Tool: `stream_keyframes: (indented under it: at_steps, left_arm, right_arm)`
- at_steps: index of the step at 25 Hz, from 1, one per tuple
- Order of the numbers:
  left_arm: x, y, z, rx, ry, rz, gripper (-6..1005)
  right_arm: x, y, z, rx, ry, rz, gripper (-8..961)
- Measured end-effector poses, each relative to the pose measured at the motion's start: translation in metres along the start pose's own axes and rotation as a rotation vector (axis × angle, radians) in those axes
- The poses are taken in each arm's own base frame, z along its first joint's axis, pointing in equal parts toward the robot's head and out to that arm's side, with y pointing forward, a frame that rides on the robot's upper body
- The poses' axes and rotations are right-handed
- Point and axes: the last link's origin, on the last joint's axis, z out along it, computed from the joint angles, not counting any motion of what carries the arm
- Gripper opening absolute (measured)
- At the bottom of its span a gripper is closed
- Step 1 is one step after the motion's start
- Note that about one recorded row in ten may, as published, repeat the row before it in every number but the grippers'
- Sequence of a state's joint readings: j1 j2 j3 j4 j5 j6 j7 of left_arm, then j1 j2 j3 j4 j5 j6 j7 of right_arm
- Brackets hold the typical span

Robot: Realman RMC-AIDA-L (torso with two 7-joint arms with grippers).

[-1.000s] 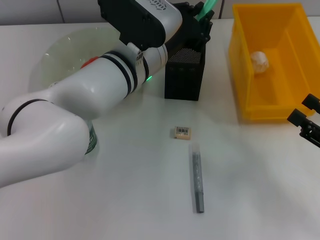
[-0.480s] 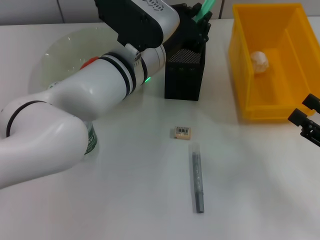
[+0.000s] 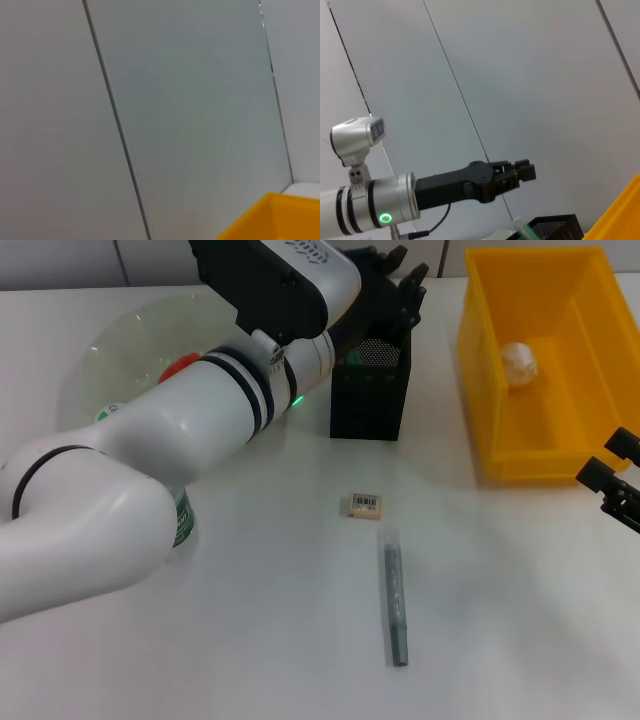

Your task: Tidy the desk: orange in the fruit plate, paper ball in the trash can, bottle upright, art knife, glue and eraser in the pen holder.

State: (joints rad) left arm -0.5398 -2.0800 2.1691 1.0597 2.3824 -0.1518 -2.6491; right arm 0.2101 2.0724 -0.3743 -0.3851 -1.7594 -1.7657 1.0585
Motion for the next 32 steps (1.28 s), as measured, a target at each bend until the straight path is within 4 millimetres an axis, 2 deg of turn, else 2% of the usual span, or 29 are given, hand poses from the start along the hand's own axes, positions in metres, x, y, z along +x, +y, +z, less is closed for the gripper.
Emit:
stream_keyframes:
  at_steps: [3,4,5,11,14,17,20,23,25,28,32]
  left_arm:
    - [0.009,0.002,-0.004,0.001,0.033,-0.014,290]
    - [0.020,0.003,-0.007,0.001,0.065,-0.029,297]
    - [0.020,0.003,-0.007,0.001,0.065,-0.029,303]
    - [0.054,0.011,-0.021,-0.062,0.089,-0.064,342]
    - [0.071,0.000,-0.028,-0.112,0.028,-0.112,361]
    - [0.078,-0.007,-0.032,-0.158,-0.002,-0.129,584]
    - [0.082,-0.018,-0.039,-0.242,0.007,-0.155,697]
    - [0.076,-0.028,-0.053,-0.342,0.067,-0.172,810]
    - [0.069,-0.032,-0.066,-0.406,0.119,-0.174,824]
    - [0.048,-0.041,-0.094,-0.508,0.207,-0.162,846]
    - [0.007,-0.048,-0.130,-0.606,0.296,-0.155,846]
  right_arm:
    - [0.000,0.000,0.000,0.000,0.000,0.000,811]
    - [0.000,0.000,-0.001,0.001,0.000,0.001,811]
    - [0.000,0.000,-0.001,0.002,-0.001,0.001,812]
    - [-0.002,0.000,-0.005,0.002,-0.009,-0.006,814]
    - [-0.004,0.000,-0.006,-0.001,-0.010,-0.012,815]
    - [-0.004,0.000,-0.005,-0.003,-0.009,-0.013,815]
    - [-0.004,0.000,-0.005,-0.006,-0.009,-0.013,816]
    - [-0.004,0.000,-0.005,-0.005,-0.008,-0.013,817]
    - [-0.005,0.000,-0.006,-0.006,-0.007,-0.016,818]
    - [-0.007,0.000,-0.008,-0.012,-0.008,-0.021,819]
    - [-0.015,-0.003,-0.008,-0.014,0.003,-0.027,820]
